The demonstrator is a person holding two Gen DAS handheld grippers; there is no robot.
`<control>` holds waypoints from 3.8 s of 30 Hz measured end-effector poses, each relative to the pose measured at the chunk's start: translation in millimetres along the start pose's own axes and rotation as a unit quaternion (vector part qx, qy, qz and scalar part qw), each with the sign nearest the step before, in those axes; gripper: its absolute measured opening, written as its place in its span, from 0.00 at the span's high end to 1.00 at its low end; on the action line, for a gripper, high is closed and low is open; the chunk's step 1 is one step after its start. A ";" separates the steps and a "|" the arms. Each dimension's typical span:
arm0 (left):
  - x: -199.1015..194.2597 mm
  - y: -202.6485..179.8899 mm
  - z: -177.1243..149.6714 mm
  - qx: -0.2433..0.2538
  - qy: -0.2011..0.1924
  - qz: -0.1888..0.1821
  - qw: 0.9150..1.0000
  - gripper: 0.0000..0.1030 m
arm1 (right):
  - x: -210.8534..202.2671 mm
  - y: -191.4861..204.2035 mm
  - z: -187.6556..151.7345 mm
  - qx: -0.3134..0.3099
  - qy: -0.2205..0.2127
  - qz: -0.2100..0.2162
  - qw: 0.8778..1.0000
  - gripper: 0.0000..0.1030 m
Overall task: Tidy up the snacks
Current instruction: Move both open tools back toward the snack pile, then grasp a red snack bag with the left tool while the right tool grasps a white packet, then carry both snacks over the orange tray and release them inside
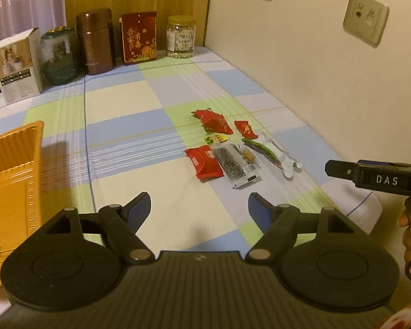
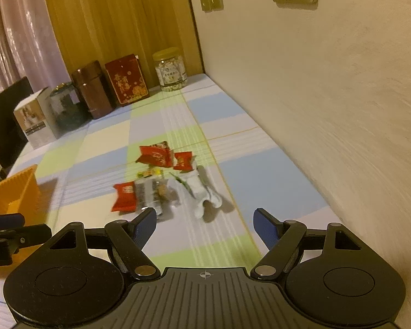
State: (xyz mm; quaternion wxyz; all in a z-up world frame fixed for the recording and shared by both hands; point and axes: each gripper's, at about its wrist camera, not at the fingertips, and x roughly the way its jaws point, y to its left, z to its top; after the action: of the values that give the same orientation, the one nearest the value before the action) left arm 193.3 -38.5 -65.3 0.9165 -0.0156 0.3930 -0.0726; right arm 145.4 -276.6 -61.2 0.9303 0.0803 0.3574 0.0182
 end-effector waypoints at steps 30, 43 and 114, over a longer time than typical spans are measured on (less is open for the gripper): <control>118.2 20.1 16.1 -0.026 0.020 -0.016 0.999 0.27 | 149.1 8.2 19.1 -0.137 0.043 0.029 0.989 0.57; 145.8 14.7 31.1 -0.048 0.009 -0.025 0.998 0.48 | 140.0 3.0 14.6 -0.115 0.041 0.036 0.992 0.70; -142.6 171.5 -60.0 -0.132 -0.053 0.109 0.984 0.76 | -15.9 258.1 -18.8 -0.126 0.018 0.179 0.976 0.70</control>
State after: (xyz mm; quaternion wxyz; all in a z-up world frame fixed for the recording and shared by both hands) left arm 73.7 153.6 -19.1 0.9283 -0.0971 0.3497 0.0806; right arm 127.1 -20.9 -22.5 0.9079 0.0249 0.3489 0.2310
